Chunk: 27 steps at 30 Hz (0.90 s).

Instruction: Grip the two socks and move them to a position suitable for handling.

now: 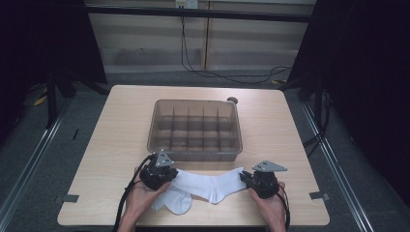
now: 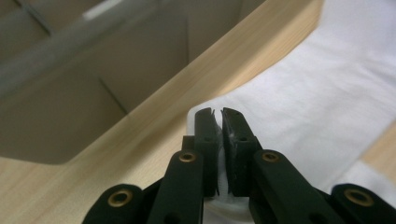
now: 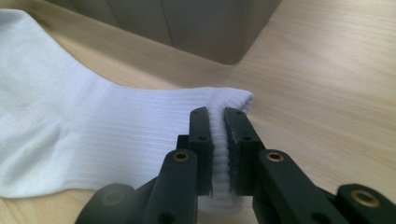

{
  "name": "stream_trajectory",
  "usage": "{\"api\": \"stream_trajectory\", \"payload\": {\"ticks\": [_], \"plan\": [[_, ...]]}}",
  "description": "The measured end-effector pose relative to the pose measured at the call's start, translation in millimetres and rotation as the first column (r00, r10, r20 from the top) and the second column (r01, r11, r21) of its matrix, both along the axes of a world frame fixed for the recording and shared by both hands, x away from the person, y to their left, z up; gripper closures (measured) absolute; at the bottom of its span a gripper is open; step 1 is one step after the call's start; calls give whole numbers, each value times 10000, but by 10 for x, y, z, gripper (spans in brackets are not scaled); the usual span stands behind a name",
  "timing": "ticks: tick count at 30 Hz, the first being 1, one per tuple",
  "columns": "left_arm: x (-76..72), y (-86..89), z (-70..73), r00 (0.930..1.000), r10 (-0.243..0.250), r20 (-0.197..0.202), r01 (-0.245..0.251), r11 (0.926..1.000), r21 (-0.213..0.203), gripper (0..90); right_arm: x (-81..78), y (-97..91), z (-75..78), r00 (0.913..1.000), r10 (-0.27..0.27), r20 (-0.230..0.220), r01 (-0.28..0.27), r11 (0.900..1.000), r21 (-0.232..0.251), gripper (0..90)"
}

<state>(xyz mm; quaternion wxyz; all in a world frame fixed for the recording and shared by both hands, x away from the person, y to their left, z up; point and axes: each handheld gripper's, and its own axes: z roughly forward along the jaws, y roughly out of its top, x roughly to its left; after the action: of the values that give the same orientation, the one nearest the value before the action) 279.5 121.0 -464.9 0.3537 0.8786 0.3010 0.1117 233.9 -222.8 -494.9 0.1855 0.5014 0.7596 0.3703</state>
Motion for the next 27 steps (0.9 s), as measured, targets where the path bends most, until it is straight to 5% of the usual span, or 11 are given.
{"api": "stream_trajectory", "payload": {"ticks": [6, 11, 15, 20, 23, 27], "plan": [[5, -144, 58, 9993, -344, 110, 350, 9970, -688, 854, -30, -179, 108, 9976, -653, 230, 652, 9979, 54, 827], [42, -234, -47, 9994, -259, -216, 248, 9985, -480, 740, -39, -337, 64, 9894, -1455, -16, 1455, 9893, -59, 826], [12, -117, -66, 9994, -133, -311, 111, 9973, -726, 672, -23, -374, 28, 9836, -1798, -97, 1796, 9836, -187, 805], [-153, 32, -32, 9990, -381, -240, 362, 9966, -740, 649, -30, -332, 61, 9784, -2062, 114, 2064, 9783, -188, 545], [-269, 41, -28, 9974, -712, -96, 707, 9964, -457, 671, -42, -276, 123, 9867, -1590, 338, 1566, 9856, 632, 504], [-344, -36, -85, 9925, -1188, -280, 1184, 9928, -181, 699, 5, -89, 149, 9955, -900, 291, 889, 9953, 371, 521]]}}
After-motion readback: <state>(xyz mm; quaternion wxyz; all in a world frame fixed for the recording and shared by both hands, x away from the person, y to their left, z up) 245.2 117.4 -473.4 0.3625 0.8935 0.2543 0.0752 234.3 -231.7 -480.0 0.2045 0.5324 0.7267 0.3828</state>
